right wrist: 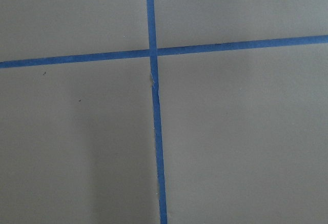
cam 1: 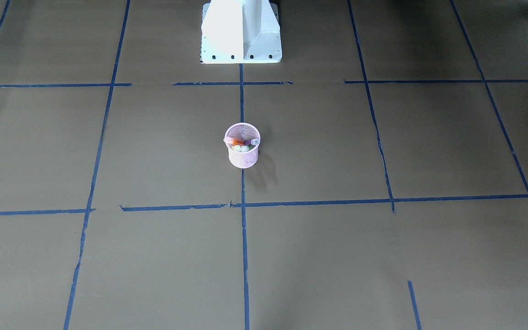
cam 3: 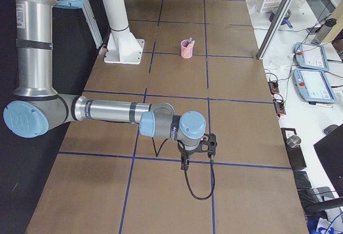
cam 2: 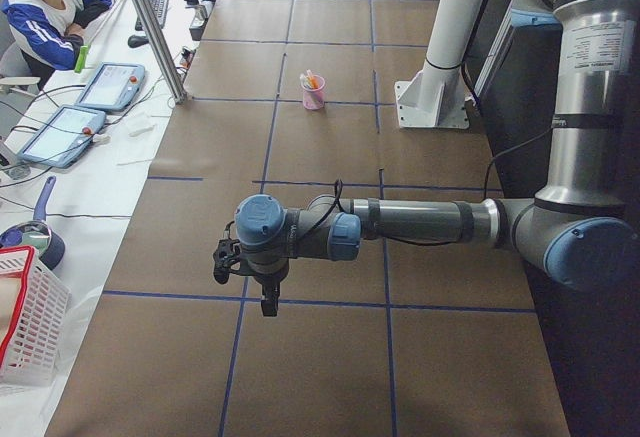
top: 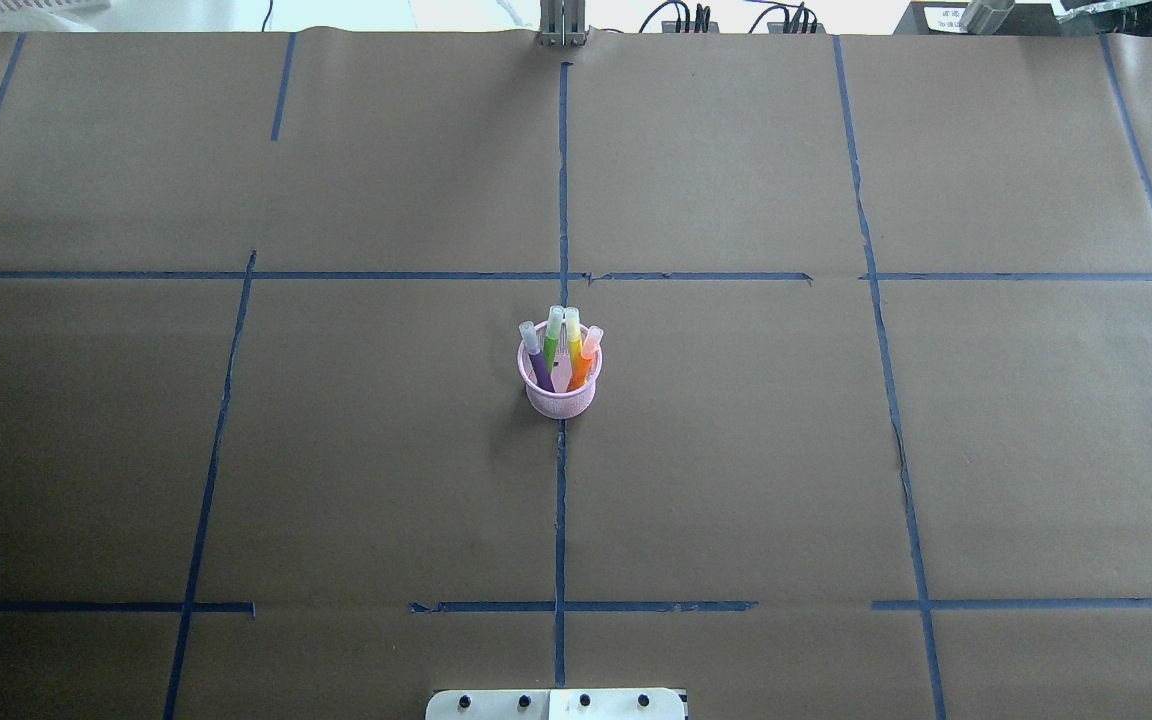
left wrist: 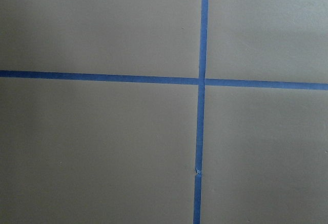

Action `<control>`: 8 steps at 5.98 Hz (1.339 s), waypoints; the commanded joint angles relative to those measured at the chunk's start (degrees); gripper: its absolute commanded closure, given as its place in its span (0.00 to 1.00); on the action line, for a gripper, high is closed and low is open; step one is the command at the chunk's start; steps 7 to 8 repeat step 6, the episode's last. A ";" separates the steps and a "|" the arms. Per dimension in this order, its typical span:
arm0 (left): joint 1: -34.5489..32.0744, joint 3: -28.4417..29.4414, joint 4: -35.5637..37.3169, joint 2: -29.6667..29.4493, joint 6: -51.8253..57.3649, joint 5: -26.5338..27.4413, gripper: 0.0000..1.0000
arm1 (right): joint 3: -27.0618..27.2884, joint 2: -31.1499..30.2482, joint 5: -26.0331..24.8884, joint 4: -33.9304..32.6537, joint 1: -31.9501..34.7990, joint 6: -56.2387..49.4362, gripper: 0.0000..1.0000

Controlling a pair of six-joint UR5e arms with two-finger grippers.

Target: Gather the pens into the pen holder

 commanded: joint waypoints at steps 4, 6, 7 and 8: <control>0.00 0.10 0.00 0.00 0.00 0.00 0.00 | 0.21 -0.01 -0.01 0.10 0.22 -0.07 0.00; 0.00 0.10 0.00 0.00 0.00 0.00 0.00 | 0.65 -0.09 -0.01 0.10 0.22 0.02 0.00; 0.00 0.10 0.00 0.00 0.00 0.00 0.00 | 0.65 -0.09 -0.01 0.10 0.22 0.02 0.00; 0.00 0.10 0.00 0.00 0.00 0.00 0.00 | 0.65 -0.09 -0.01 0.10 0.22 0.02 0.00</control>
